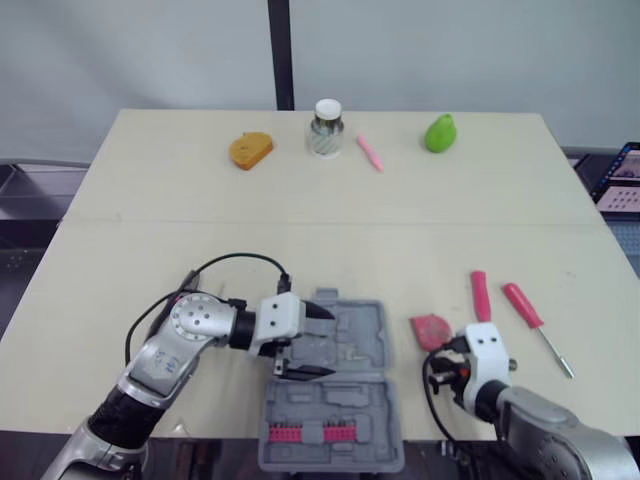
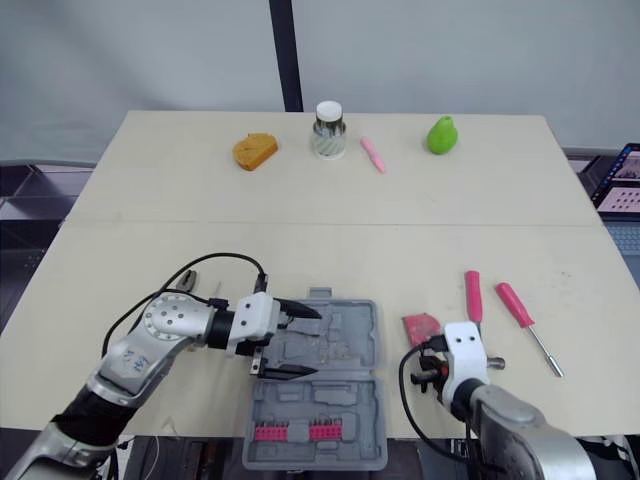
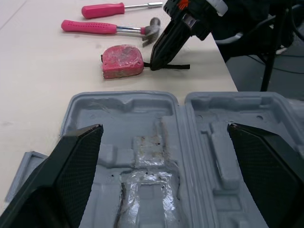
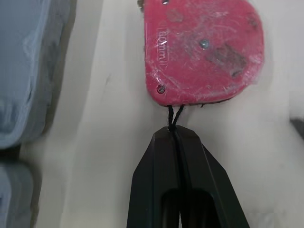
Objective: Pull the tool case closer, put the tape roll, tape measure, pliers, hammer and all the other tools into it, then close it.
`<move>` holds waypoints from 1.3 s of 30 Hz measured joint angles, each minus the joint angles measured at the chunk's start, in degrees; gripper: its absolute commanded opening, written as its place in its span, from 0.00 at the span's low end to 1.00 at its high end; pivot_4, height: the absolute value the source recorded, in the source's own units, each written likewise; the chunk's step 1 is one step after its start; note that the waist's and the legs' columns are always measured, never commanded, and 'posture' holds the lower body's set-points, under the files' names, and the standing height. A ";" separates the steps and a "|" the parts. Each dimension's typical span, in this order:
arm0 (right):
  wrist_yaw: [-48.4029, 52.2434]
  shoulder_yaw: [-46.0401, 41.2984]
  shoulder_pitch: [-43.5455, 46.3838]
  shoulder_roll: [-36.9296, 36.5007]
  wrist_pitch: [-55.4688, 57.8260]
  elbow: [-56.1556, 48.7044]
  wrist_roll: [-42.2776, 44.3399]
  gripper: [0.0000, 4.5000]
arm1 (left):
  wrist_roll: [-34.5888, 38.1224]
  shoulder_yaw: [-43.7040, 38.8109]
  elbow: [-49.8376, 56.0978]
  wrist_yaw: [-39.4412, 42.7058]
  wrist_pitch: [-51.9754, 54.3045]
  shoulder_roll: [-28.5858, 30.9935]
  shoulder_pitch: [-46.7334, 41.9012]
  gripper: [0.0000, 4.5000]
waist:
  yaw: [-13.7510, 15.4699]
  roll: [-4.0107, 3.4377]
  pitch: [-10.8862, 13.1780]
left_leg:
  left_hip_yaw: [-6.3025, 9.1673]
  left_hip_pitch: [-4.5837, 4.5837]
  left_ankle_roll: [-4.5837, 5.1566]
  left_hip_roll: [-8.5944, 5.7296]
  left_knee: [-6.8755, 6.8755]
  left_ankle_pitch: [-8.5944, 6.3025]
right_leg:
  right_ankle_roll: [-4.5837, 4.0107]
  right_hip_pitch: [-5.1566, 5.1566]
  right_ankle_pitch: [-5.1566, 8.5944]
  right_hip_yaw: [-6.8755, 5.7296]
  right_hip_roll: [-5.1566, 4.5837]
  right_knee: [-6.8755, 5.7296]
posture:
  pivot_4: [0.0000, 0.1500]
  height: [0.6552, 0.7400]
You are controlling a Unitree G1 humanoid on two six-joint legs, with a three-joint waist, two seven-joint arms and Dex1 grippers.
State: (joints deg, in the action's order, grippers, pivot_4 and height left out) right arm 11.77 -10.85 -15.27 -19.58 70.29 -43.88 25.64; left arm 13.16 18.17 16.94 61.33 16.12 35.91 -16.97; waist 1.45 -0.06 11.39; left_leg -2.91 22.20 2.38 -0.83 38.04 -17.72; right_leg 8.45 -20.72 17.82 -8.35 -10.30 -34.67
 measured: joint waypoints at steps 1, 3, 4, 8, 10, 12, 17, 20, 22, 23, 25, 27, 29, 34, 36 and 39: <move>0.04 -0.34 -1.43 0.04 0.46 -1.27 0.50 0.00 | 0.00 0.39 -0.05 0.63 -0.07 0.32 0.09 1.00 | 0.00 0.00 0.00 | 0.00 0.00 0.00 0.00 0.00 0.00 | 0.00 0.00 0.00 0.01 0.00 0.00 | 1.00 1.00; 0.04 -0.79 -3.50 0.08 1.16 -3.03 1.03 0.00 | -0.01 0.81 -0.17 1.47 -0.19 0.58 0.19 1.00 | 0.00 0.00 0.00 | 0.00 -0.01 0.00 0.00 0.00 0.00 | 0.00 0.00 0.00 0.02 0.00 0.00 | 1.00 1.00; 0.04 -0.79 -4.75 0.14 1.27 -3.82 1.41 0.00 | -0.02 0.94 -0.29 1.85 -0.26 0.66 0.19 1.00 | 0.00 0.00 0.00 | 0.00 -0.01 0.00 0.00 0.00 0.00 | 0.00 -0.01 0.00 0.03 0.00 0.00 | 1.00 1.00; 0.24 -0.62 -8.53 0.20 1.31 -6.42 2.61 0.00 | -0.04 0.97 -1.99 2.69 -0.62 0.73 0.03 1.00 | 0.01 -0.01 0.00 | 0.00 0.00 0.00 0.01 0.00 -0.01 | 0.00 -0.02 0.00 0.04 0.01 0.00 | 1.00 1.00; 0.29 -0.62 -9.59 0.24 1.31 -6.57 3.02 0.00 | -0.09 0.98 -2.11 3.06 -0.85 0.73 -0.06 1.00 | 0.01 0.00 0.00 | -0.01 0.00 0.01 0.00 0.00 -0.02 | 0.00 -0.01 0.00 0.08 0.00 0.01 | 1.00 1.00; 0.29 -0.62 -9.67 0.26 1.30 -6.59 3.47 0.00 | -0.09 0.98 -2.12 3.34 -1.20 0.71 -0.26 1.00 | 0.01 0.00 0.00 | -0.01 -0.01 0.01 0.01 0.00 -0.02 | 0.00 -0.02 0.00 0.08 0.01 0.01 | 1.00 1.00; 0.29 -0.50 -9.86 0.65 1.30 -6.76 4.65 0.00 | -0.16 1.01 -2.53 3.77 -1.71 0.54 -0.51 1.00 | 0.01 0.00 0.00 | -0.01 0.00 0.01 0.01 0.00 -0.02 | 0.00 -0.02 0.00 0.08 0.01 0.01 | 1.00 1.00; 0.36 -0.02 -9.94 0.77 1.28 -6.76 5.39 0.00 | -0.26 1.02 -3.39 3.76 -1.82 0.44 -0.51 1.00 | 0.01 0.00 0.00 | -0.01 0.00 0.01 0.01 0.00 -0.02 | 0.00 -0.02 0.00 0.08 0.01 0.01 | 1.00 1.00; 0.84 1.06 -9.97 -0.51 1.12 -6.76 5.47 0.00 | -0.35 1.02 -3.89 3.73 -1.82 0.39 -0.50 1.00 | 0.00 0.00 0.00 | -0.01 0.00 0.02 0.00 0.00 -0.03 | 0.00 -0.02 0.00 0.09 0.01 0.01 | 1.00 1.00; 1.06 1.16 -9.95 -0.71 1.07 -6.76 5.49 0.00 | -0.38 1.02 -3.89 3.72 -1.82 0.36 -0.51 1.00 | 0.01 0.00 0.00 | -0.01 0.00 0.02 0.00 0.00 -0.03 | 0.00 -0.02 0.00 0.08 0.01 0.01 | 1.00 1.00; 1.23 1.25 -9.78 -1.01 1.00 -6.75 5.71 0.00 | -0.46 1.02 -3.89 3.67 -1.83 0.26 -0.51 1.00 | 0.02 0.00 0.00 | -0.01 -0.01 0.02 0.00 0.00 -0.02 | 0.00 -0.02 0.00 0.08 0.01 0.01 | 1.00 1.00; 1.53 1.35 -9.76 -1.76 0.98 -6.74 6.01 0.00 | -0.66 1.02 -3.89 3.47 -1.83 0.20 -0.51 1.00 | 0.02 0.00 0.00 | -0.01 0.00 0.02 0.00 0.00 -0.03 | 0.00 -0.02 0.00 0.09 0.00 0.01 | 1.00 1.00; 1.80 1.34 -9.74 -2.53 0.97 -6.73 6.08 0.00 | -0.85 1.02 -3.89 3.21 -1.83 0.14 -0.51 1.00 | 0.03 -0.01 0.00 | -0.01 0.00 0.03 0.00 0.00 -0.03 | 0.00 -0.02 0.00 0.09 0.00 0.01 | 1.00 1.00; 4.17 1.31 -9.63 -6.63 0.11 -6.25 6.47 0.13 | -1.05 1.02 -3.87 2.65 -1.75 -0.01 -0.49 1.00 | 0.03 0.00 0.00 | -0.02 -0.01 0.03 0.00 0.01 -0.03 | 0.00 -0.02 0.00 0.08 0.01 0.01 | 1.00 1.00; 5.52 0.62 -9.68 -7.55 -0.31 -6.11 7.02 0.31 | -1.05 1.02 -3.86 2.55 -1.73 -0.05 -0.49 1.00 | 0.05 0.00 0.00 | -0.02 -0.01 0.03 0.00 0.01 -0.03 | 0.00 -0.01 0.00 0.08 0.01 0.01 | 1.00 1.00; 10.74 -2.06 -10.08 -13.44 -1.42 -5.26 8.99 0.65 | -1.05 1.01 -3.85 2.42 -1.77 -0.23 -0.46 1.00 | 0.06 0.00 0.00 | -0.04 0.00 0.09 -0.02 0.05 -0.05 | 0.02 0.03 -0.01 0.12 -0.01 0.06 | 1.00 1.00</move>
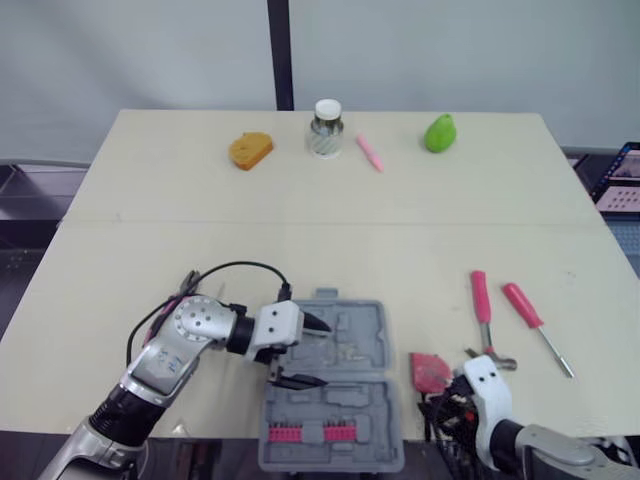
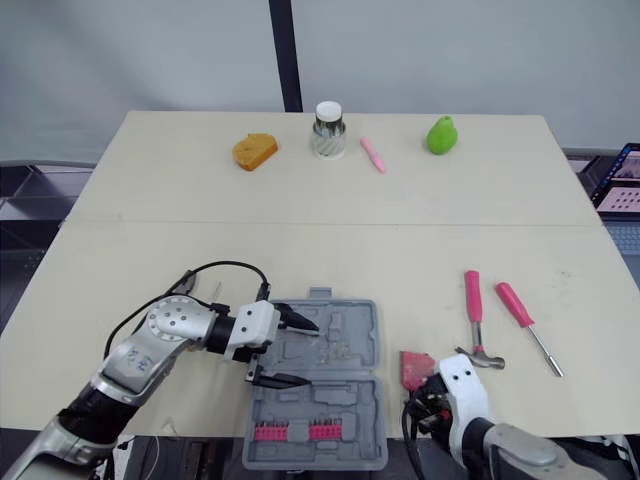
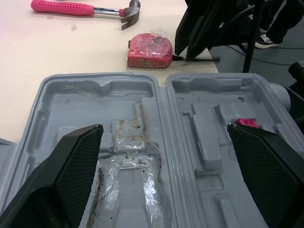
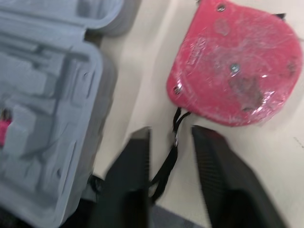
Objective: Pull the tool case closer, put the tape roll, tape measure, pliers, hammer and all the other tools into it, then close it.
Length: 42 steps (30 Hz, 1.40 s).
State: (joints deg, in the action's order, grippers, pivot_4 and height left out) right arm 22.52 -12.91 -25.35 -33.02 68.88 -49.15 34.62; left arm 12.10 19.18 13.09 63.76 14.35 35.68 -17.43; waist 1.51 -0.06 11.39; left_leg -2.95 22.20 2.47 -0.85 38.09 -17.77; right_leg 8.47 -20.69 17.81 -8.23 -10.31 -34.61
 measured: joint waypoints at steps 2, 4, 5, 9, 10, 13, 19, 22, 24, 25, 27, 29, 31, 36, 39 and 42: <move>5.00 -2.89 0.20 -5.73 -2.11 1.00 0.86 0.87 | 0.01 -0.03 0.01 -0.27 -0.10 -0.52 0.05 1.00 | 0.04 0.01 0.00 | -0.02 -0.01 0.03 0.00 0.01 0.00 | 0.02 0.03 -0.01 0.05 0.01 0.05 | 1.00 1.00; 10.36 -5.02 1.04 -10.76 -5.60 3.03 0.99 1.00 | 0.02 -0.02 0.02 -0.38 -0.20 -0.89 0.11 1.00 | 0.07 0.01 0.00 | -0.03 -0.01 0.03 0.00 0.00 0.00 | 0.02 0.03 -0.01 0.05 0.02 0.07 | 1.00 1.00; 14.39 -5.93 1.72 -13.17 -8.77 4.56 1.10 1.00 | 0.05 -0.07 0.02 -0.41 -0.35 -0.98 0.18 1.00 | 0.08 0.01 0.00 | -0.02 -0.02 0.03 0.01 0.00 0.00 | 0.02 0.04 -0.01 0.04 0.04 0.08 | 1.00 1.00; 32.77 -4.97 2.26 -21.79 -30.00 11.72 -3.57 1.00 | 1.18 -0.39 0.34 -0.34 -0.73 -1.70 1.57 1.00 | 0.02 0.04 -0.01 | -0.05 -0.04 0.04 0.01 -0.01 0.00 | 0.03 0.10 -0.02 0.02 0.06 0.16 | 1.00 1.00; 36.76 -4.47 2.82 -22.39 -35.60 14.54 -5.16 1.00 | 1.47 -0.51 0.45 -0.25 -0.84 -1.78 2.48 1.00 | 0.02 0.06 -0.01 | -0.05 -0.05 0.05 0.01 0.00 0.00 | 0.04 0.12 -0.02 0.02 0.06 0.18 | 1.00 1.00; 47.63 1.81 9.21 -24.11 -53.45 27.56 -11.68 1.00 | 1.78 -1.01 0.42 0.24 -4.82 -1.77 5.52 1.00 | -0.14 0.12 0.02 | -0.07 -0.09 0.09 0.00 0.07 0.02 | 0.09 0.20 -0.05 0.04 0.04 0.19 | 1.00 1.00; 52.85 11.00 20.36 -24.34 -67.68 41.18 -20.52 1.00 | 1.66 -1.27 0.35 1.00 -12.79 -2.20 7.85 1.00 | 0.01 0.11 0.02 | -0.04 -0.06 0.09 -0.01 0.12 0.03 | 0.08 0.21 -0.05 -0.02 -0.02 0.18 | 1.00 1.00; 52.27 14.95 24.19 -23.80 -68.81 44.87 -24.55 1.00 | 1.17 -1.07 0.26 1.01 -14.41 -2.19 8.69 1.00 | 0.04 0.11 0.01 | -0.01 -0.06 0.08 -0.01 0.13 0.03 | 0.09 0.22 -0.05 -0.06 -0.01 0.19 | 1.00 1.00; 51.29 16.29 24.93 -23.27 -67.75 45.08 -25.85 1.00 | 0.87 -1.01 0.26 0.71 -14.50 -2.06 8.86 1.00 | 0.06 0.11 0.01 | 0.00 -0.05 0.08 -0.01 0.14 0.03 | 0.09 0.22 -0.05 -0.06 -0.01 0.18 | 1.00 1.00; 51.09 16.97 25.02 -23.23 -67.19 44.88 -26.25 1.00 | 0.86 -1.03 0.33 0.50 -14.46 -2.06 8.83 1.00 | 0.07 0.11 0.01 | 0.00 -0.05 0.08 -0.01 0.14 0.03 | 0.09 0.22 -0.05 -0.07 -0.02 0.18 | 1.00 1.00; 50.69 17.39 25.01 -23.11 -66.54 44.61 -26.69 1.00 | 0.85 -1.04 0.35 -0.04 -14.11 -2.15 8.72 1.00 | 0.07 0.10 0.01 | 0.01 -0.05 0.08 -0.01 0.14 0.03 | 0.09 0.22 -0.05 -0.06 -0.01 0.18 | 1.00 1.00; 50.22 17.54 25.04 -22.82 -66.51 44.58 -27.01 1.00 | 0.84 -1.04 0.39 -0.63 -13.72 -2.42 8.43 1.00 | 0.06 0.11 0.01 | 0.01 -0.05 0.08 -0.01 0.14 0.03 | 0.09 0.22 -0.05 -0.07 -0.01 0.18 | 1.00 1.00; 49.40 17.98 25.29 -22.09 -66.97 44.66 -27.81 1.00 | 0.83 -1.03 0.49 -1.08 -13.53 -2.70 8.12 1.00 | 0.03 0.10 0.01 | 0.01 -0.05 0.08 -0.01 0.14 0.03 | 0.09 0.22 -0.05 -0.07 -0.01 0.18 | 1.00 1.00; 47.58 19.33 26.48 -20.87 -69.00 45.83 -30.29 1.00 | 0.81 -1.00 2.21 -1.58 -12.93 -2.70 7.84 1.00 | 0.01 0.10 0.01 | 0.00 -0.05 0.07 -0.01 0.13 0.03 | 0.09 0.22 -0.05 -0.06 -0.01 0.18 | 1.00 1.00; 46.94 19.41 26.88 -20.53 -70.15 46.77 -31.24 1.00 | 0.80 -0.96 2.21 -1.66 -12.41 -2.61 7.88 1.00 | 0.05 0.10 0.01 | 0.00 -0.05 0.08 -0.01 0.15 0.03 | 0.09 0.22 -0.05 -0.06 -0.01 0.17 | 1.00 1.00; 46.80 19.57 26.88 -19.89 -71.29 47.04 -31.36 1.00 | 0.80 -0.84 2.28 -1.81 -12.24 -2.61 7.88 1.00 | 0.02 0.10 0.01 | 0.00 -0.05 0.08 -0.01 0.14 0.03 | 0.09 0.22 -0.05 -0.06 -0.01 0.17 | 1.00 1.00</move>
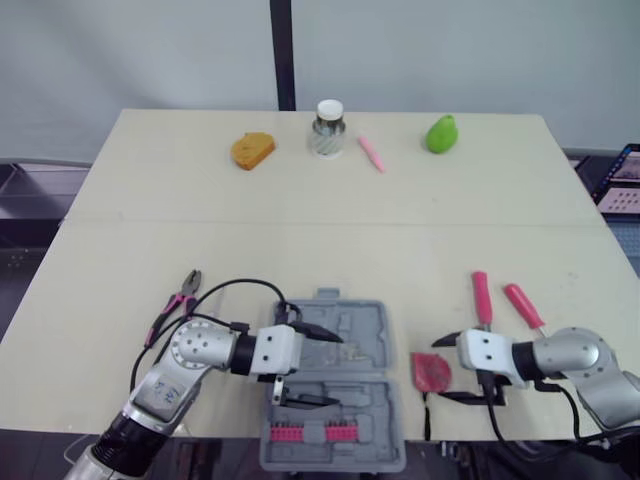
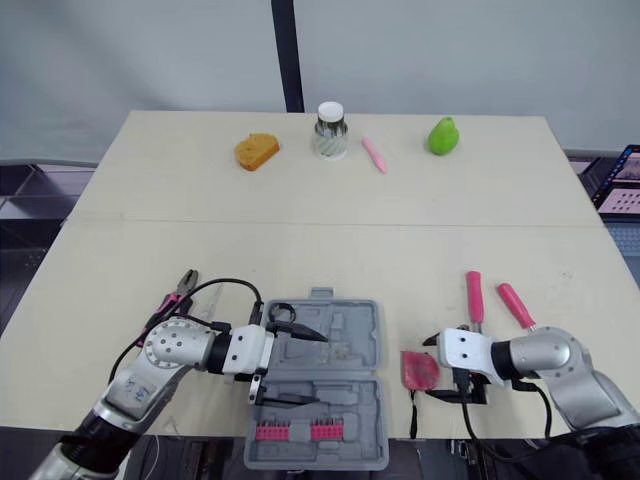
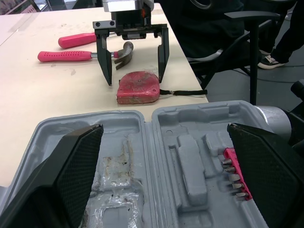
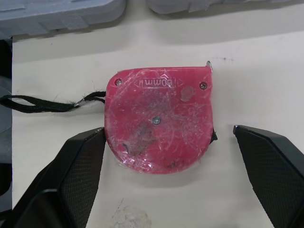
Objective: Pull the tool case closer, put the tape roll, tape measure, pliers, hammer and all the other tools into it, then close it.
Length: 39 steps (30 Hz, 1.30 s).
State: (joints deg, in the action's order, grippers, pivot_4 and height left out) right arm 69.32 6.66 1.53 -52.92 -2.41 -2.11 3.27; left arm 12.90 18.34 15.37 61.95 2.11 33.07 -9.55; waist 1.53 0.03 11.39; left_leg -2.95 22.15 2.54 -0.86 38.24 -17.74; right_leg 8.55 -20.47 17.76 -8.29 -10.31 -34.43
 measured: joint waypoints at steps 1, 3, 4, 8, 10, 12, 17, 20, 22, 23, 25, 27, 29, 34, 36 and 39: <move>0.00 0.00 -0.06 0.25 -0.31 0.03 0.15 1.00 | 0.00 0.05 0.07 -0.09 0.15 -0.01 0.00 1.00 | 0.00 0.00 0.00 | 0.00 0.00 0.00 0.00 0.00 0.00 | 0.00 0.00 0.00 0.00 0.00 0.00 | 1.00 1.00; 0.15 -0.01 -0.50 0.75 -2.13 0.40 0.68 1.00 | 0.00 0.14 0.30 -0.22 0.43 -0.02 0.00 1.00 | 0.03 0.00 0.00 | 0.00 0.00 0.00 0.00 0.00 0.00 | 0.00 0.00 0.00 0.00 0.00 0.00 | 1.00 1.00; 0.41 -0.02 -0.78 1.02 -3.37 0.77 1.30 1.00 | 0.00 0.14 0.37 -0.28 0.47 -0.02 0.00 1.00 | 0.02 0.00 0.00 | 0.00 0.00 0.00 0.00 0.00 0.00 | 0.00 0.00 0.00 0.00 0.00 0.00 | 1.00 1.00; 1.64 -0.11 -1.01 2.10 -7.07 4.61 3.48 1.00 | 0.01 0.15 0.46 -0.41 0.85 0.00 0.00 1.00 | 0.00 0.00 0.00 | 0.00 -0.01 0.00 0.00 0.00 0.00 | 0.00 0.01 0.00 -0.01 0.01 -0.01 | 1.00 1.00; 2.15 -0.24 -1.01 2.39 -8.10 6.34 4.62 1.00 | 0.01 0.15 0.47 -0.42 0.94 0.01 -0.02 1.00 | -0.04 0.00 0.00 | 0.00 -0.01 0.00 0.00 0.00 0.00 | 0.00 0.01 0.00 0.00 0.00 0.00 | 1.00 1.00; 2.98 -0.32 -0.57 3.33 -9.81 9.17 5.89 1.00 | 0.01 0.15 0.52 -0.43 1.05 0.02 -0.04 1.00 | -0.06 0.00 0.00 | 0.00 -0.02 0.00 0.00 0.00 0.00 | 0.00 0.02 0.00 0.00 0.01 -0.01 | 1.00 1.00; 3.78 -0.32 0.40 4.20 -12.01 12.82 6.50 1.00 | 0.02 0.15 1.79 -0.42 1.44 0.18 -0.05 1.00 | -0.06 0.00 0.00 | 0.00 -0.02 0.00 0.00 0.01 0.00 | 0.00 0.02 0.00 0.00 0.01 -0.01 | 1.00 1.00; 3.79 -0.32 1.29 4.59 -12.84 13.91 6.50 1.00 | 0.03 0.15 1.92 -0.42 1.69 0.21 -0.04 1.00 | -0.07 -0.01 0.00 | 0.00 -0.02 0.00 0.00 0.01 0.00 | 0.00 0.02 0.00 0.00 0.01 -0.01 | 1.00 1.00; 3.78 -0.32 2.10 5.30 -13.76 14.44 6.49 1.00 | 0.03 0.15 1.92 -0.45 1.91 0.21 -0.06 1.00 | -0.07 -0.01 0.00 | 0.00 -0.02 0.00 0.01 0.01 0.00 | 0.00 0.02 0.00 0.00 0.01 -0.01 | 1.00 1.00; 3.78 -0.31 2.27 5.65 -13.91 14.76 6.49 1.00 | 0.03 0.15 1.94 -0.47 2.05 0.21 -0.06 1.00 | -0.05 -0.01 0.00 | 0.00 -0.02 0.00 0.01 0.01 0.00 | 0.00 0.02 0.00 0.00 0.01 -0.01 | 1.00 1.00; 3.79 -0.31 2.30 5.81 -13.92 15.23 6.49 1.00 | 0.03 0.15 1.95 -0.47 2.16 0.24 -0.05 1.00 | 0.03 -0.01 0.00 | 0.00 -0.02 0.00 0.00 0.02 0.00 | 0.00 0.02 0.00 0.00 0.01 -0.01 | 1.00 1.00; 3.90 -0.31 2.28 5.81 -13.82 15.37 6.50 1.00 | 0.03 0.15 1.96 -0.47 2.20 0.27 -0.06 1.00 | -0.01 -0.01 0.00 | 0.00 -0.02 0.00 0.00 0.02 0.00 | 0.00 0.03 0.00 0.00 0.00 -0.01 | 1.00 1.00; 4.11 -0.31 2.25 5.81 -13.73 15.38 6.52 1.00 | 0.03 0.15 1.98 -0.47 2.21 0.27 -0.06 1.00 | -0.05 -0.01 0.00 | 0.00 -0.02 0.00 0.01 0.02 0.00 | 0.00 0.02 0.00 0.00 0.02 -0.02 | 1.00 1.00; 4.20 -0.31 1.98 5.81 -13.40 15.35 6.53 1.00 | 0.03 0.15 2.02 -0.55 2.34 0.27 -0.06 1.00 | -0.03 -0.01 0.00 | 0.00 -0.02 0.00 0.00 0.02 0.00 | 0.00 0.02 0.00 0.00 0.01 -0.02 | 1.00 1.00; 4.20 -0.31 1.98 5.81 -13.33 15.35 6.52 0.94 | 0.02 0.15 2.04 -0.58 2.38 0.27 -0.06 1.00 | -0.04 -0.01 0.00 | 0.00 -0.02 0.00 0.00 0.02 0.00 | 0.00 0.02 0.00 0.00 0.01 -0.02 | 1.00 1.00; 4.19 -0.31 1.98 5.83 -13.25 15.33 6.51 0.70 | 0.02 0.18 2.04 -0.60 2.43 0.26 -0.06 1.00 | -0.04 -0.01 -0.01 | 0.00 -0.02 0.00 0.00 0.02 0.00 | 0.00 0.02 0.00 0.00 0.01 -0.02 | 1.00 1.00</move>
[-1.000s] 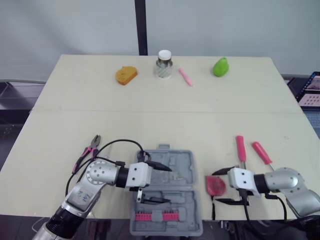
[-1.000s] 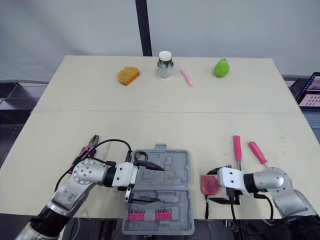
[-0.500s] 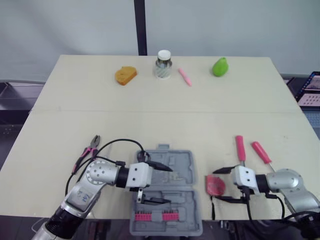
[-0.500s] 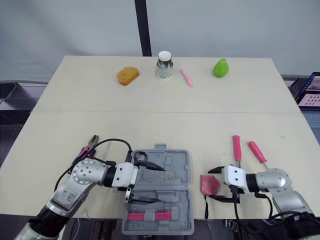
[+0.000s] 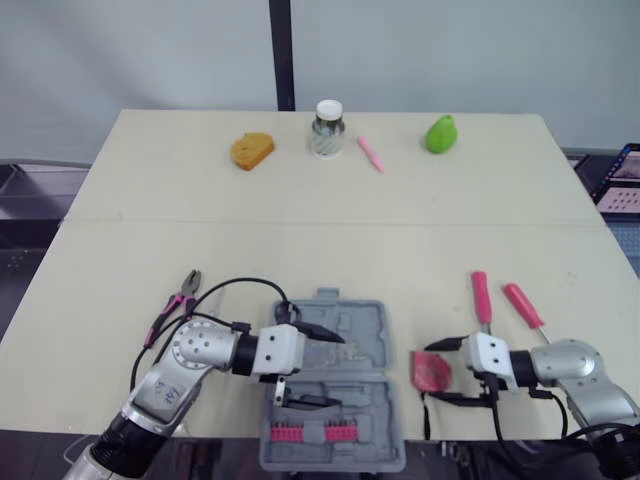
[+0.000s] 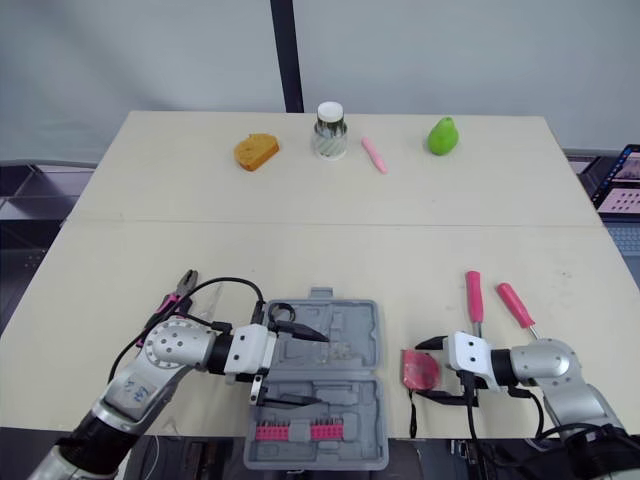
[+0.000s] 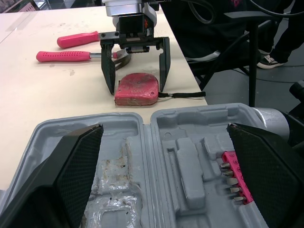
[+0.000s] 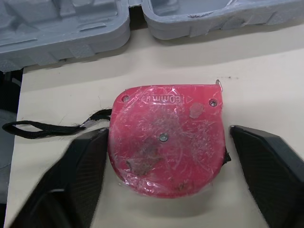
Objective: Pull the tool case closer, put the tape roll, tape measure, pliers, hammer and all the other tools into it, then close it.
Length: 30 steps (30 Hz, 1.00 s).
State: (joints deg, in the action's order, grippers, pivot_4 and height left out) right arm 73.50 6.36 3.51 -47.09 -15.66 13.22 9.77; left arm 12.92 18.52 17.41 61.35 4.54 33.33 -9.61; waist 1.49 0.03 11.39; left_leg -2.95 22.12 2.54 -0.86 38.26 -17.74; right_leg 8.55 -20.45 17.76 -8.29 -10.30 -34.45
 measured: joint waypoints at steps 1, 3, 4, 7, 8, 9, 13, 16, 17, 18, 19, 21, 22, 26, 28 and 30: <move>0.00 0.00 0.00 0.01 -0.01 -0.05 -0.01 0.65 | 0.00 0.02 0.00 0.00 0.01 0.00 -0.01 1.00 | 0.00 0.00 0.00 | 0.00 0.00 0.00 0.00 0.00 0.00 | 0.00 0.00 0.00 0.00 0.00 0.00 | 1.00 1.00; 0.00 0.00 -0.02 0.01 -0.01 -0.07 -0.02 0.65 | 0.00 0.04 0.00 -0.04 0.02 -0.02 -0.04 1.00 | 0.01 0.00 0.00 | 0.00 0.00 0.00 0.00 0.00 0.00 | 0.00 0.00 0.00 0.00 0.00 0.00 | 1.00 1.00; -0.01 0.00 -0.03 0.01 -0.01 -0.08 -0.03 0.65 | 0.00 0.04 0.00 -0.06 0.02 -0.02 -0.05 1.00 | 0.01 0.00 0.00 | 0.00 0.00 0.00 0.00 0.00 0.00 | 0.00 0.00 0.00 0.00 0.00 0.00 | 1.00 1.00; -0.04 0.00 -0.06 0.02 -0.01 -0.12 -0.04 0.65 | 0.00 0.05 0.00 -0.14 0.04 -0.04 -0.06 1.00 | 0.00 0.00 0.00 | 0.00 0.00 0.00 0.00 0.00 0.00 | 0.00 0.00 0.00 0.00 0.00 0.00 | 1.00 1.00; -0.04 0.00 -0.06 0.02 -0.01 -0.13 -0.04 0.65 | 0.00 0.05 0.00 -0.21 0.07 -0.06 -0.06 1.00 | 0.00 0.00 0.00 | 0.00 0.00 0.00 0.00 0.00 0.00 | 0.00 0.00 0.00 0.00 0.00 0.00 | 1.00 1.00; -0.04 0.00 -0.05 0.02 0.05 -0.15 -0.02 0.65 | 0.01 0.05 0.00 -0.32 0.17 -0.11 -0.05 1.00 | 0.00 0.00 0.00 | 0.00 0.00 0.00 0.00 0.00 0.00 | 0.00 0.00 0.00 0.00 0.00 0.00 | 1.00 1.00; 0.18 0.09 0.48 -0.20 2.54 -2.25 -0.01 0.65 | 0.01 -0.30 0.02 -1.28 0.36 -0.18 0.93 1.00 | -0.01 -0.01 0.00 | 0.00 0.00 0.00 0.00 0.00 0.00 | 0.00 -0.01 0.00 0.01 0.00 0.00 | 1.00 1.00; 1.31 0.25 2.36 -2.68 8.37 -7.91 0.56 0.65 | 0.02 -1.53 0.10 -2.70 0.35 -0.06 2.99 1.00 | -0.24 -0.03 0.00 | -0.01 0.00 0.00 0.03 -0.01 0.00 | 0.00 -0.05 0.00 0.03 0.01 -0.02 | 1.00 1.00; 1.54 0.21 3.62 -3.78 10.91 -10.45 0.97 0.65 | 0.02 -2.18 0.09 -3.32 0.39 0.22 3.90 1.00 | -0.32 -0.05 0.00 | -0.01 0.00 -0.01 0.04 -0.01 0.00 | -0.01 -0.06 0.00 0.04 0.02 -0.03 | 1.00 1.00; 1.87 0.24 5.04 -4.75 13.57 -12.96 1.21 0.65 | 0.05 -2.94 0.15 -3.95 0.37 0.38 4.73 1.00 | -0.29 -0.05 0.00 | 0.00 0.00 -0.01 0.06 -0.01 0.00 | -0.02 -0.06 0.01 0.02 0.03 -0.04 | 1.00 1.00; 2.59 0.41 7.20 -5.88 17.53 -16.42 1.92 0.65 | 0.30 -4.26 0.29 -4.85 0.36 0.36 6.07 1.00 | -0.27 -0.05 0.00 | 0.00 0.00 -0.02 0.07 -0.01 -0.01 | -0.02 -0.08 0.01 0.03 0.03 -0.04 | 1.00 1.00; 4.24 2.56 12.76 -8.38 24.61 -22.26 2.32 0.65 | 1.09 -7.21 1.18 -6.86 0.39 0.21 9.00 1.00 | -0.21 -0.06 0.01 | 0.03 0.02 -0.05 0.07 0.02 -0.03 | -0.02 -0.08 0.01 0.03 0.02 -0.02 | 1.00 1.00; 4.58 3.67 16.09 -8.68 27.89 -24.11 2.05 0.65 | 1.53 -8.59 1.88 -7.77 0.43 0.11 10.49 1.00 | -0.33 -0.06 0.01 | 0.02 0.02 -0.05 0.07 0.01 -0.03 | -0.02 -0.10 0.01 0.06 0.01 0.00 | 1.00 1.00; 5.15 8.21 26.42 -8.33 38.59 -28.19 1.08 0.65 | 2.77 -12.19 3.16 -10.57 0.44 -0.36 14.24 1.00 | 0.33 -0.05 0.01 | 0.26 0.13 -0.10 0.02 0.05 -0.06 | -0.04 -0.05 0.02 -0.03 -0.02 0.03 | 1.00 1.00; 5.42 13.43 31.94 -5.79 43.08 -27.97 -1.43 0.65 | 2.79 -13.87 3.13 -11.34 0.20 -0.33 16.11 1.00 | -0.12 -0.04 0.01 | 0.19 0.14 -0.09 -0.01 0.07 -0.06 | -0.03 -0.09 0.01 0.04 -0.02 0.04 | 1.00 1.00; 5.41 16.92 34.65 -3.79 45.63 -27.30 -3.21 0.65 | 2.72 -14.38 3.16 -11.91 -0.41 -0.43 16.26 1.00 | -0.08 -0.04 0.01 | 0.21 0.14 -0.10 0.00 0.06 -0.06 | -0.03 -0.10 0.01 0.01 -0.02 0.01 | 1.00 1.00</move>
State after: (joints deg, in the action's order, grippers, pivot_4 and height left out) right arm 78.91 23.28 38.15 -50.88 29.97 -14.08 6.56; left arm 15.64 4.14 20.57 49.44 4.13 32.90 6.64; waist 1.41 -0.02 11.39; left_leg -2.74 22.27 2.45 -0.86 38.32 -17.81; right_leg 8.52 -20.55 17.77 -8.28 -10.32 -34.45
